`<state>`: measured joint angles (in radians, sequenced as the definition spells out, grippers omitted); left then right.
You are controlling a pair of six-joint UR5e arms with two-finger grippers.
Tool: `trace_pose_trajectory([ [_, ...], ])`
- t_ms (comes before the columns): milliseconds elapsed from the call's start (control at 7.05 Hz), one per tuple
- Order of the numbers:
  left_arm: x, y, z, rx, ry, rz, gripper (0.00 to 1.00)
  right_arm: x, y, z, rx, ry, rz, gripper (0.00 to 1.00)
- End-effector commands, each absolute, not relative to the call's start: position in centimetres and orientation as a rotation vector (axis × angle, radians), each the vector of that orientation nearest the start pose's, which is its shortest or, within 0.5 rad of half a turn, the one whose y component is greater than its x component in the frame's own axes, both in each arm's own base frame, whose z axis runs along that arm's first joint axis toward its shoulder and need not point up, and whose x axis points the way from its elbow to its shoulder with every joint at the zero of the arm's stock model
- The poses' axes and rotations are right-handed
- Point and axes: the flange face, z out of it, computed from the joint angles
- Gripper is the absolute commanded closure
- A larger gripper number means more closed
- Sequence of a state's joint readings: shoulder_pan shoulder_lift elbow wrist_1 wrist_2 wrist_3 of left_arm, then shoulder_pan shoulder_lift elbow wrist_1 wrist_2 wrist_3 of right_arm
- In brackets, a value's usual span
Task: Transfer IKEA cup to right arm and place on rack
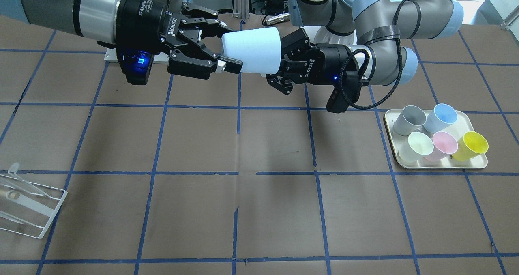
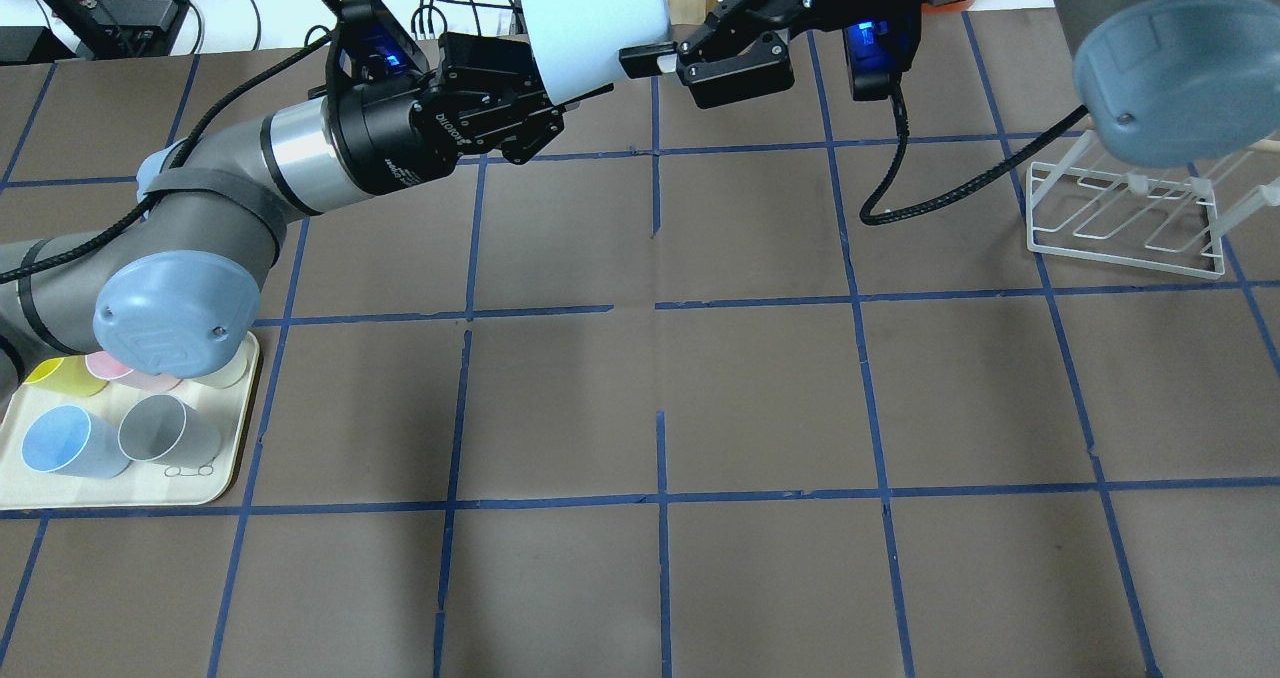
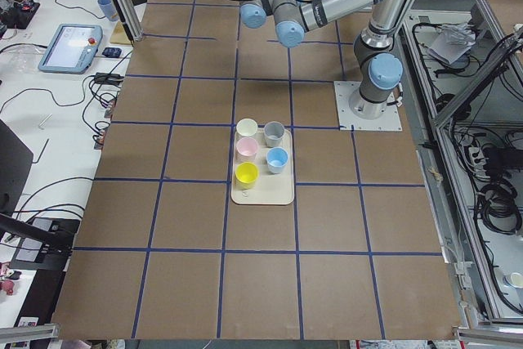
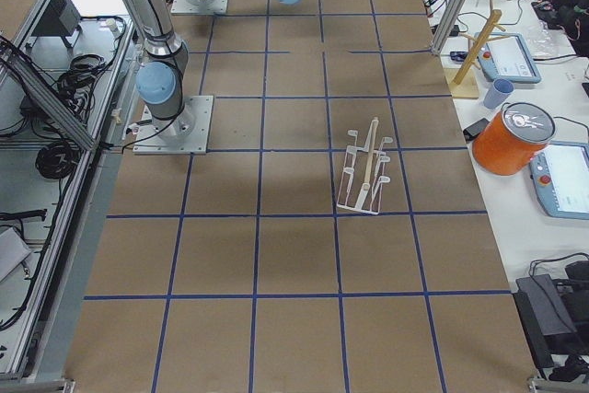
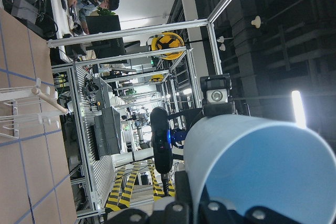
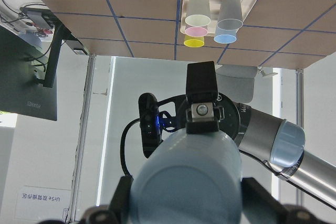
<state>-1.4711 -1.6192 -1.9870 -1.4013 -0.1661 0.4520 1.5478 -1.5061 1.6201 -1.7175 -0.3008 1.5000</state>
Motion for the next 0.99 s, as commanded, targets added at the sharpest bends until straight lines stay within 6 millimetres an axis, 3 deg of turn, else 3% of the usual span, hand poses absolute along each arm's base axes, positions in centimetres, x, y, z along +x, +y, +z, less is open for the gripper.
trace_pose_trajectory([
  [0,-18.3,-49.3,39.7,-0.005,-1.420,0.249,0.00,21.6,-52.4,51.8,1.356,1.460,0.958,0.82],
  [426,-18.4,-49.1,40.1,-0.012,-1.421,0.252,0.00,20.6,-52.7,51.7,1.384,1.465,0.932,0.82],
  [567,-18.4,-48.5,41.3,0.001,-1.429,0.227,0.00,20.1,-52.7,51.3,1.427,1.505,0.891,0.81],
  [851,-18.2,-48.0,41.8,-0.008,-1.525,0.194,0.00,18.9,-53.1,51.0,1.461,1.504,0.866,0.81],
])
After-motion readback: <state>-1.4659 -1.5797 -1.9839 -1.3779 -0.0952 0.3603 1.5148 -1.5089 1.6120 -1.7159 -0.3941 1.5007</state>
